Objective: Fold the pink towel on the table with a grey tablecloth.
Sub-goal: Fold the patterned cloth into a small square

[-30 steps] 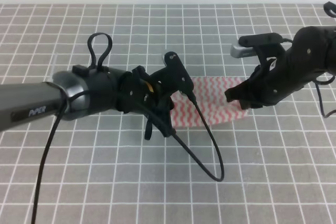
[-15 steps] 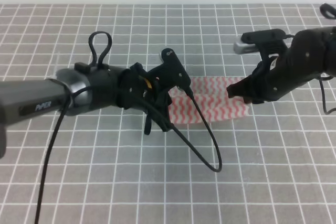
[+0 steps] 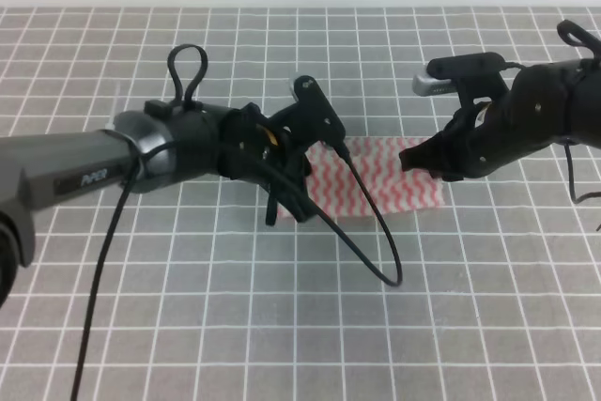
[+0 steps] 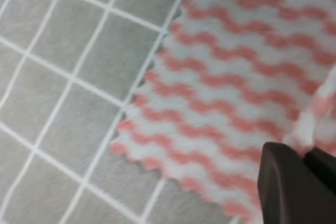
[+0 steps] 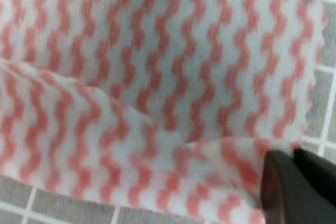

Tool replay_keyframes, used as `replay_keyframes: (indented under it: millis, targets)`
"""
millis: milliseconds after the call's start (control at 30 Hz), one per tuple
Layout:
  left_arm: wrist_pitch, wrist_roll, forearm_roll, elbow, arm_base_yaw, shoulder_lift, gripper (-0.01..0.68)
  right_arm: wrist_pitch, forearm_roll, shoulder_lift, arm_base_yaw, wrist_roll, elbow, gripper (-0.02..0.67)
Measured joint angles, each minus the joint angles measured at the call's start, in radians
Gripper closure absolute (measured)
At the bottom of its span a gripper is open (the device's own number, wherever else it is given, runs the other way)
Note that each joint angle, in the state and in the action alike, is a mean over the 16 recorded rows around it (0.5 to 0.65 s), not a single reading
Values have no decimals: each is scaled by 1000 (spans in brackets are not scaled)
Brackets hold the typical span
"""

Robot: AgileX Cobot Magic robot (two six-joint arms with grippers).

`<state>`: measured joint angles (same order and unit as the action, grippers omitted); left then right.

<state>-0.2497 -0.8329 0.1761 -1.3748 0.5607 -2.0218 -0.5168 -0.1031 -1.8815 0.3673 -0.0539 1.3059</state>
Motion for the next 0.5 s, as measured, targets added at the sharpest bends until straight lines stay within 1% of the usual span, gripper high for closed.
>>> replay_keyframes:
  millis: [500]
  targets:
    - [16, -1, 0, -13, -21, -8, 674, 75, 0, -21, -7, 0, 0, 664]
